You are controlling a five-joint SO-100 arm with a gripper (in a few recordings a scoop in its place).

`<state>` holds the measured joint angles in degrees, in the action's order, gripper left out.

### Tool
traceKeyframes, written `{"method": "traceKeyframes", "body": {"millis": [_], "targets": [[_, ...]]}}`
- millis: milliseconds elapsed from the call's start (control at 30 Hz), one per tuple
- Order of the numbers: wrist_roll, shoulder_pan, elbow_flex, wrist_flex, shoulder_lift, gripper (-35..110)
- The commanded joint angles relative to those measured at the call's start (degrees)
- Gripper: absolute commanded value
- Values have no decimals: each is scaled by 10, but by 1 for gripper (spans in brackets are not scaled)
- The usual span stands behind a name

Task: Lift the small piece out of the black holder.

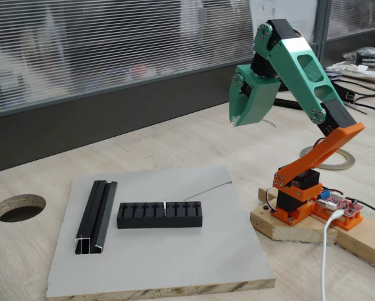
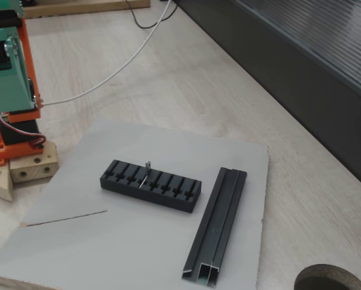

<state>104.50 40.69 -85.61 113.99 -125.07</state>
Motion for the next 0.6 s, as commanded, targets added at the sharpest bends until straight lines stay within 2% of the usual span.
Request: {"method": "traceKeyframes", "body": {"millis": [0, 567], "targets": [[6, 3, -1, 18, -3, 5], [7, 2, 0, 18, -2, 5]]}}
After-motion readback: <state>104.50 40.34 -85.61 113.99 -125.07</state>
